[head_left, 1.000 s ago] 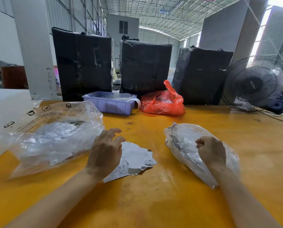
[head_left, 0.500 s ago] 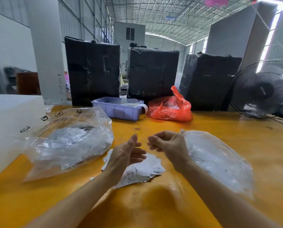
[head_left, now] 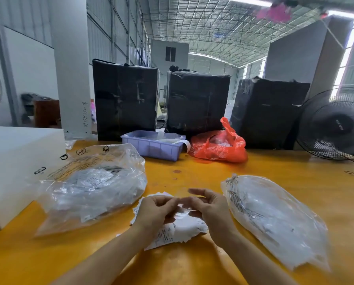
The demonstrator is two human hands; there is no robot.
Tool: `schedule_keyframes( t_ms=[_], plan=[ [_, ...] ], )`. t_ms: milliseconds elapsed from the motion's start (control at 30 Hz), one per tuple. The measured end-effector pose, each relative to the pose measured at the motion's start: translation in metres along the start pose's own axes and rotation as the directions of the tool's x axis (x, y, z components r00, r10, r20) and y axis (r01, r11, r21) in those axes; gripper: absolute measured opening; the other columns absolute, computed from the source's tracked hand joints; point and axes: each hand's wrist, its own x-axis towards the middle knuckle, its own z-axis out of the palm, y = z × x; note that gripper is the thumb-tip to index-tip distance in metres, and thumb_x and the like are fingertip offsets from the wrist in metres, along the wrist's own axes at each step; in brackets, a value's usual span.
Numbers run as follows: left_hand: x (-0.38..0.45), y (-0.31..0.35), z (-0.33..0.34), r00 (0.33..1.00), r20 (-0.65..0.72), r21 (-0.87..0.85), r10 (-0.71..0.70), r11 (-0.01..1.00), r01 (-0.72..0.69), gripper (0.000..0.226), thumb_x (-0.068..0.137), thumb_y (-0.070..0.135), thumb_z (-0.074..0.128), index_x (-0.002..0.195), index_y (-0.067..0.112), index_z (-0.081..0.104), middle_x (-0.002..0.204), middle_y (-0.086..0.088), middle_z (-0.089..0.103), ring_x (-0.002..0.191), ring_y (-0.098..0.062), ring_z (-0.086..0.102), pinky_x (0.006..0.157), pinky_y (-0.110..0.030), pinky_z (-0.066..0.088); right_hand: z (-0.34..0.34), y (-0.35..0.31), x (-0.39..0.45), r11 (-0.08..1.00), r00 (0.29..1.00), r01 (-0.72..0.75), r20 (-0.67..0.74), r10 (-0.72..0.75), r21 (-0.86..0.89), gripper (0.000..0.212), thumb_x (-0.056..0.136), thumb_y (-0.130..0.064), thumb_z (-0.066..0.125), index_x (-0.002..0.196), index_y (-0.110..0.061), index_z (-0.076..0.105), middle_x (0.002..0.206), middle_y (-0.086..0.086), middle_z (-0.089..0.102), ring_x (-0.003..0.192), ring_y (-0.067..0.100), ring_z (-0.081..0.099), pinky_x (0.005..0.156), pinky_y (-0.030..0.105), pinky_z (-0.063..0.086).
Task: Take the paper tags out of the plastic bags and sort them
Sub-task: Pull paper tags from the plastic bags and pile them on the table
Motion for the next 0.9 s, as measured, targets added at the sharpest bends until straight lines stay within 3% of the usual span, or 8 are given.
schedule_keyframes(
  t_ms=[233,433,533,667,800,900],
  plan=[
    [0.0007,-0.0032,0.0004,0.999,0.032,0.007,0.008,1.0,-0.008,0.012,0.084,0.011,0.067,0.081,0.001,0.072,0.073,-0.015,0.072,0.055,-0.012,0.064,0.054,-0.019,0.052,-0.0048,-0.0018,-0.0005,1.0,0.998,0.008,-0.057,-0.007,0.018,0.024,0.071,0.0,0.078,0.091,-0.004,0.065,0.074,0.014,0.073,0.064,0.019,0.067,0.06,0.022,0.051],
    [-0.0017,-0.0014,0.0018,0.991,0.127,-0.006,-0.041,0.999,0.042,0.035,0.066,0.008,0.078,0.098,-0.001,0.066,0.081,-0.017,0.073,0.061,-0.015,0.067,0.058,-0.02,0.055,-0.005,-0.0003,0.0016,0.998,0.996,0.028,-0.081,-0.024,0.051,0.023,0.069,-0.001,0.079,0.087,-0.006,0.065,0.067,0.007,0.071,0.062,0.015,0.067,0.059,0.021,0.051],
    [-0.0023,-0.0003,0.002,0.996,0.089,0.034,0.002,0.999,-0.005,0.026,0.072,-0.003,0.075,0.097,0.0,0.067,0.075,-0.012,0.072,0.061,-0.013,0.067,0.059,-0.019,0.054,-0.007,0.0007,0.0023,0.998,0.998,0.008,-0.066,-0.004,0.064,0.023,0.072,-0.001,0.077,0.091,-0.009,0.065,0.07,0.004,0.072,0.063,0.012,0.066,0.059,0.021,0.05],
    [0.0005,0.0008,-0.0006,1.0,-0.022,-0.025,0.006,1.0,-0.006,0.013,0.075,0.0,0.073,0.087,0.004,0.07,0.069,-0.005,0.068,0.061,-0.01,0.06,0.058,-0.017,0.05,-0.0099,-0.0007,0.0026,0.996,0.999,-0.017,-0.042,0.021,0.085,0.022,0.078,0.003,0.07,0.096,-0.008,0.063,0.074,0.007,0.07,0.062,0.012,0.065,0.057,0.022,0.05],
    [0.0051,0.0017,-0.0049,0.995,-0.1,-0.128,0.003,0.992,-0.016,0.006,0.08,0.009,0.069,0.085,0.008,0.07,0.07,-0.001,0.065,0.069,-0.014,0.055,0.068,-0.025,0.046,-0.0064,-0.0022,-0.0011,0.993,0.994,-0.072,0.088,0.064,0.097,0.02,0.08,0.009,0.064,0.096,-0.003,0.061,0.075,0.012,0.063,0.06,0.018,0.065,0.054,0.023,0.052],
    [0.0064,0.0008,-0.0048,0.995,-0.099,-0.173,-0.003,0.985,-0.015,0.014,0.078,0.019,0.068,0.083,0.006,0.068,0.072,-0.001,0.068,0.069,-0.014,0.059,0.068,-0.027,0.047,-0.0007,0.0,-0.0065,0.993,0.968,-0.112,0.23,0.103,0.027,0.015,0.079,0.008,0.067,0.092,0.002,0.063,0.072,0.011,0.065,0.058,0.02,0.067,0.051,0.024,0.053]
  ],
)
